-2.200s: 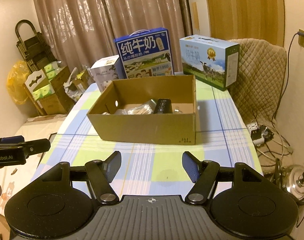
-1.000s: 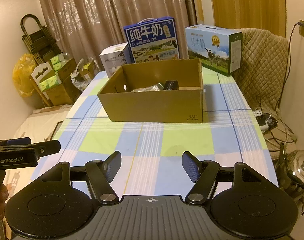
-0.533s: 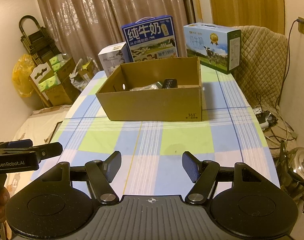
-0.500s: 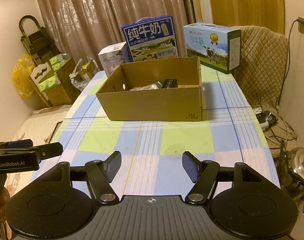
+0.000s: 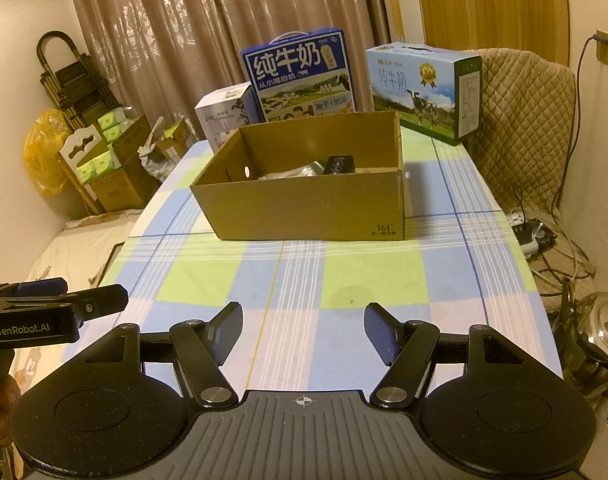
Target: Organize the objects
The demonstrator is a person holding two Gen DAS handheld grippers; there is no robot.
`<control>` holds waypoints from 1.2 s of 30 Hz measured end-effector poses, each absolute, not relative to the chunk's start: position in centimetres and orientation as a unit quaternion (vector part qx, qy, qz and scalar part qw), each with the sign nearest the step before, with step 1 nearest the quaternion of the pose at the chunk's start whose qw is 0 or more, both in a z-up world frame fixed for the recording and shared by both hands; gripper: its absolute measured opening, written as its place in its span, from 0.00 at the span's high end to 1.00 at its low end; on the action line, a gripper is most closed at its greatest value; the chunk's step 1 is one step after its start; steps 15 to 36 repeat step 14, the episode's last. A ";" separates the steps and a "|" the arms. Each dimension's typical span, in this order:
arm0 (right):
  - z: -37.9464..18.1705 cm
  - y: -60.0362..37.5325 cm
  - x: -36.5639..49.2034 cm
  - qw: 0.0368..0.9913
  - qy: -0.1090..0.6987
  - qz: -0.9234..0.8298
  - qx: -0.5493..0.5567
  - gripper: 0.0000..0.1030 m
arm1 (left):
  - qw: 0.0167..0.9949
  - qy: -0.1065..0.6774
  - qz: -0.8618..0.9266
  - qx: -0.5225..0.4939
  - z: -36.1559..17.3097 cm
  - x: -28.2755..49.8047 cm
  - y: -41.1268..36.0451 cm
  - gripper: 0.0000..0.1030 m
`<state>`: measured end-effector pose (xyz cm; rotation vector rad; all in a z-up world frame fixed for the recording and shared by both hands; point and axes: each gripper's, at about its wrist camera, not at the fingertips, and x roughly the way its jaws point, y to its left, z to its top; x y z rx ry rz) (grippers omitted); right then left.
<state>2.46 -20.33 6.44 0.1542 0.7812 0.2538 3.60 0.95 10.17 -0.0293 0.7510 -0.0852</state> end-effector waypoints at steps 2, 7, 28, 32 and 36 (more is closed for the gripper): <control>6.4 -20.3 2.4 0.914 0.380 0.123 0.076 0.37 | 0.929 0.367 -0.043 -0.015 10.2 3.6 0.9 0.01; 6.3 -20.3 2.4 0.913 0.381 0.122 0.076 0.37 | 0.928 0.369 -0.044 -0.015 10.0 3.7 0.9 0.01; 6.1 -20.4 2.3 0.913 0.382 0.122 0.079 0.37 | 0.930 0.363 -0.058 -0.023 9.9 3.5 0.9 0.01; 6.1 -20.4 2.3 0.913 0.382 0.122 0.079 0.37 | 0.930 0.363 -0.058 -0.023 9.9 3.5 0.9 0.01; 6.1 -20.4 2.3 0.913 0.382 0.122 0.079 0.37 | 0.930 0.363 -0.058 -0.023 9.9 3.5 0.9 0.01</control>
